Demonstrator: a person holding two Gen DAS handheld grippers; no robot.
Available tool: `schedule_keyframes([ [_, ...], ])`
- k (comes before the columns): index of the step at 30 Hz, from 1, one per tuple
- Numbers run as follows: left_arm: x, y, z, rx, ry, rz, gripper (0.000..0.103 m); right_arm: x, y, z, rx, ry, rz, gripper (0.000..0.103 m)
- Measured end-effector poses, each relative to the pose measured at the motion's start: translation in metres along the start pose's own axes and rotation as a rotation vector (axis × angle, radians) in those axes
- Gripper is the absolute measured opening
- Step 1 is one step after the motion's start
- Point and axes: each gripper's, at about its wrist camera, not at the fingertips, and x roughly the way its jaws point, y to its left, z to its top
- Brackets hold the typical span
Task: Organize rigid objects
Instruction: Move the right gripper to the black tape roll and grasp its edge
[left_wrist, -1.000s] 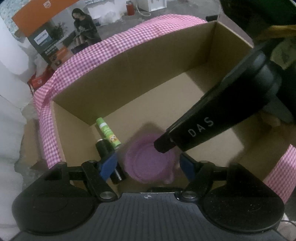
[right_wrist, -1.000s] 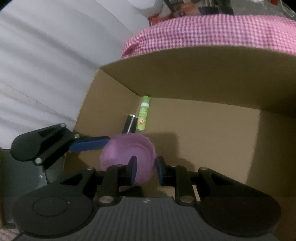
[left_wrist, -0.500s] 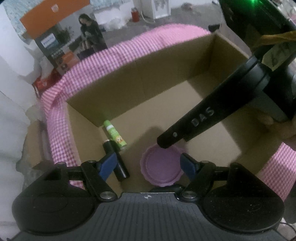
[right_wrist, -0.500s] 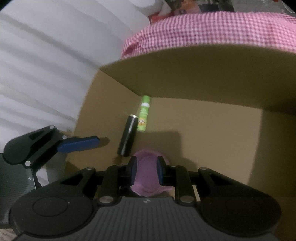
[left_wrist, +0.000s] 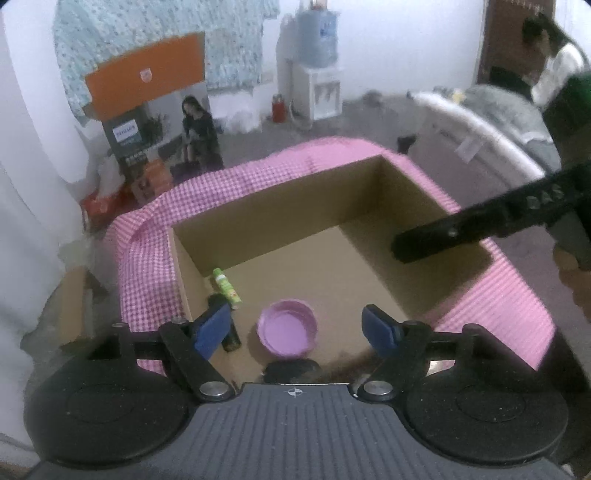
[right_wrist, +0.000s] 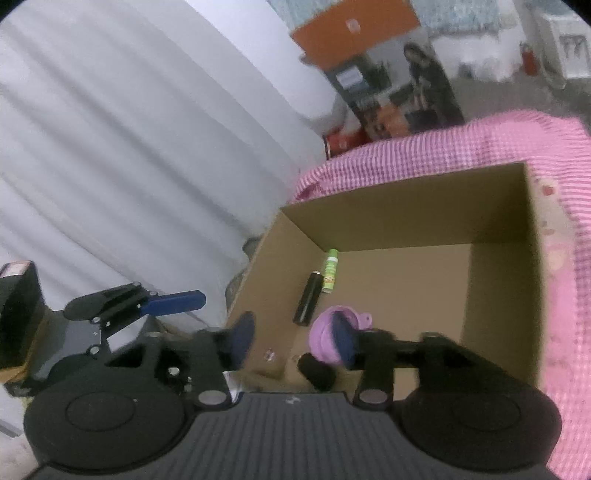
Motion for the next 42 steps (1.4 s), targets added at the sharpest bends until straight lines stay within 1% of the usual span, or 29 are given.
schedule_keyframes([
  [3, -0.013, -0.005, -0.022, -0.020, -0.033, -0.010, 0.083, -0.028, 0.009, -0.028, -0.010, -0.052, -0.003, 0.054],
  [5, -0.018, -0.007, -0.038, -0.041, -0.041, -0.019, 0.086, -0.041, 0.013, -0.046, -0.002, -0.075, 0.007, 0.054],
  [9, -0.019, -0.012, -0.073, -0.079, -0.016, -0.045, 0.090, -0.060, 0.014, -0.086, 0.028, -0.114, 0.033, 0.055],
  [10, -0.018, -0.013, -0.083, -0.086, -0.007, -0.043, 0.092, -0.062, 0.014, -0.095, 0.035, -0.118, 0.037, 0.055],
  [13, -0.012, -0.016, -0.106, -0.116, 0.032, -0.041, 0.092, -0.060, 0.014, -0.122, 0.060, -0.114, 0.038, 0.055],
  [16, -0.002, -0.017, -0.128, -0.132, 0.093, -0.064, 0.092, -0.044, 0.010, -0.142, 0.107, -0.084, 0.061, 0.055],
  [18, 0.001, -0.021, -0.137, -0.119, 0.107, -0.054, 0.092, -0.025, 0.008, -0.150, 0.129, -0.051, 0.069, 0.055],
  [21, 0.010, -0.027, -0.147, -0.094, 0.124, -0.033, 0.092, 0.002, 0.010, -0.156, 0.136, 0.006, 0.057, 0.055],
  [23, 0.018, -0.030, -0.153, -0.088, 0.147, -0.025, 0.092, 0.019, 0.012, -0.160, 0.124, 0.047, 0.038, 0.054],
  [24, 0.021, -0.030, -0.157, -0.082, 0.154, -0.022, 0.092, 0.025, 0.015, -0.169, 0.120, 0.067, 0.027, 0.054],
  [26, 0.026, -0.032, -0.163, -0.071, 0.168, -0.021, 0.090, 0.043, 0.017, -0.170, 0.107, 0.118, 0.006, 0.053],
  [28, 0.030, -0.032, -0.168, -0.068, 0.178, -0.026, 0.084, 0.058, 0.022, -0.172, 0.085, 0.160, -0.012, 0.052],
  [29, 0.031, -0.032, -0.170, -0.068, 0.183, -0.030, 0.083, 0.064, 0.023, -0.173, 0.077, 0.175, -0.017, 0.049],
  [31, 0.032, -0.031, -0.175, -0.072, 0.183, -0.034, 0.077, 0.076, 0.024, -0.173, 0.059, 0.206, -0.030, 0.047],
  [34, 0.034, -0.032, -0.179, -0.066, 0.183, -0.029, 0.069, 0.088, 0.025, -0.175, 0.036, 0.233, -0.051, 0.043],
  [35, 0.035, -0.031, -0.180, -0.066, 0.181, -0.029, 0.068, 0.091, 0.026, -0.176, 0.032, 0.239, -0.056, 0.042],
  [37, 0.036, -0.031, -0.180, -0.067, 0.179, -0.036, 0.063, 0.098, 0.026, -0.176, 0.025, 0.249, -0.065, 0.037],
  [39, 0.037, -0.032, -0.181, -0.065, 0.177, -0.039, 0.063, 0.101, 0.026, -0.176, 0.021, 0.258, -0.071, 0.033],
  [42, 0.039, -0.032, -0.179, -0.056, 0.171, -0.037, 0.062, 0.103, 0.027, -0.178, 0.022, 0.261, -0.067, 0.030],
])
